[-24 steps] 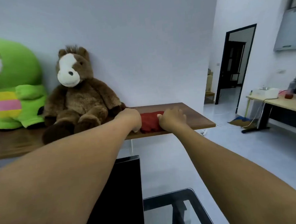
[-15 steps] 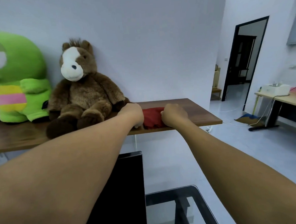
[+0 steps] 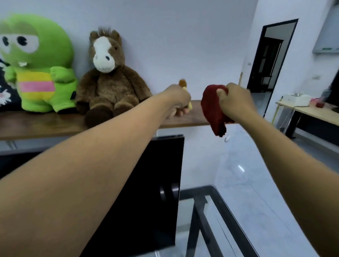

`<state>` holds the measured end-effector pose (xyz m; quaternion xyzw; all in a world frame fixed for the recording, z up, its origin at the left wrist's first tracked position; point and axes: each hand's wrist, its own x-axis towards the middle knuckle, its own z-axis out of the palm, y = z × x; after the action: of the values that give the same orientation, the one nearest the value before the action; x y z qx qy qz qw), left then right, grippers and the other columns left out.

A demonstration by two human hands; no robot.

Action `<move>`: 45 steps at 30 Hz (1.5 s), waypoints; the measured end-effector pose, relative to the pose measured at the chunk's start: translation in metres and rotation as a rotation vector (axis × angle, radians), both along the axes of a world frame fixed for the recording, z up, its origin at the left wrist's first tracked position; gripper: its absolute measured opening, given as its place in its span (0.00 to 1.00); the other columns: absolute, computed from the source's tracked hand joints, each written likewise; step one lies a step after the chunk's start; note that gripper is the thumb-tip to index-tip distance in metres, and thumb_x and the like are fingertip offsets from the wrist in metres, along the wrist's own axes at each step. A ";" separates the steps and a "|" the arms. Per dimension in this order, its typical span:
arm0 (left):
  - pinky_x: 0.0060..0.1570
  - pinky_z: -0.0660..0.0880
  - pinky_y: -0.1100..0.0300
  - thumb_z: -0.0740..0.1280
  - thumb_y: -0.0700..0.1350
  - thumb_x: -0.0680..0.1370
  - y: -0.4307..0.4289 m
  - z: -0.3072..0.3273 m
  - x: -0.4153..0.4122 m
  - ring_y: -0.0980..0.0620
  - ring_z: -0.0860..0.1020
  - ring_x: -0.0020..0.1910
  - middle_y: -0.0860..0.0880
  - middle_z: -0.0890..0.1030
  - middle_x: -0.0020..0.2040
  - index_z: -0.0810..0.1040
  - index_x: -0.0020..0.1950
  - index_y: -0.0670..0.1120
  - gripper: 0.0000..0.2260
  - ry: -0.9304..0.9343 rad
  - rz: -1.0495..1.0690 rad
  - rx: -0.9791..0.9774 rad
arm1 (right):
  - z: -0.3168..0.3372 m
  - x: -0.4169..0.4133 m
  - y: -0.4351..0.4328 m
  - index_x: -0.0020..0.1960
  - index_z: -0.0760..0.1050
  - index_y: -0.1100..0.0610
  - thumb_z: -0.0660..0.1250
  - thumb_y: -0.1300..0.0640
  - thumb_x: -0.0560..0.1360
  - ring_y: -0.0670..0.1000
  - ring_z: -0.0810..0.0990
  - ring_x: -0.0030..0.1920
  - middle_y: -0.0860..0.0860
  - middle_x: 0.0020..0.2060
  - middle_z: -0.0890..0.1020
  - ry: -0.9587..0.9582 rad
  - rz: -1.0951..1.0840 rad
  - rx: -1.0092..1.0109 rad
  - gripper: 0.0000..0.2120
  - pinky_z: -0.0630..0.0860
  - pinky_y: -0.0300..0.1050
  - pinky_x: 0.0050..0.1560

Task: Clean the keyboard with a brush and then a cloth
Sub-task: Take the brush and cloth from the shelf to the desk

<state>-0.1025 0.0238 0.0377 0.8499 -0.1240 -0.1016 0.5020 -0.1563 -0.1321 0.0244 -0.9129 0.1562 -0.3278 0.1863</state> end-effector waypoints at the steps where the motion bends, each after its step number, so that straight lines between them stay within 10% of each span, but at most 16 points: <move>1: 0.32 0.63 0.61 0.56 0.39 0.79 0.002 -0.001 -0.016 0.48 0.72 0.32 0.45 0.75 0.31 0.72 0.35 0.41 0.13 -0.003 -0.034 -0.041 | -0.001 -0.015 0.001 0.56 0.73 0.62 0.55 0.50 0.81 0.57 0.73 0.46 0.58 0.49 0.78 -0.016 -0.014 -0.008 0.17 0.65 0.46 0.43; 13: 0.20 0.70 0.66 0.59 0.42 0.81 0.099 -0.111 -0.212 0.56 0.73 0.17 0.45 0.78 0.28 0.75 0.40 0.38 0.13 0.087 -0.405 -0.036 | -0.114 -0.186 0.074 0.52 0.74 0.61 0.58 0.50 0.81 0.57 0.75 0.42 0.56 0.41 0.75 0.032 -0.101 0.165 0.14 0.69 0.46 0.39; 21: 0.25 0.76 0.61 0.58 0.42 0.81 0.163 -0.305 -0.258 0.52 0.78 0.26 0.44 0.80 0.34 0.71 0.59 0.38 0.10 0.543 -0.257 0.166 | -0.277 -0.250 0.150 0.53 0.76 0.59 0.60 0.53 0.81 0.59 0.79 0.44 0.58 0.43 0.82 0.276 -0.075 0.258 0.11 0.68 0.45 0.41; 26: 0.41 0.82 0.52 0.62 0.39 0.81 0.168 -0.372 -0.270 0.49 0.79 0.30 0.43 0.80 0.37 0.73 0.49 0.37 0.05 0.694 -0.148 0.286 | -0.339 -0.265 0.175 0.53 0.75 0.56 0.58 0.51 0.81 0.53 0.77 0.41 0.48 0.39 0.78 0.346 -0.042 0.305 0.11 0.69 0.44 0.40; 45: 0.36 0.82 0.57 0.69 0.48 0.76 0.127 -0.426 -0.277 0.44 0.84 0.38 0.45 0.82 0.43 0.69 0.43 0.45 0.11 0.704 -0.135 0.401 | -0.440 -0.269 0.132 0.57 0.77 0.59 0.73 0.53 0.72 0.58 0.79 0.51 0.57 0.52 0.80 0.611 -0.217 0.009 0.17 0.78 0.55 0.51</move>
<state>-0.3800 0.1509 -0.3882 0.8341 0.0219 -0.4412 0.3304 -0.4255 0.0002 -0.4157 -0.9464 0.3025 -0.0556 0.0986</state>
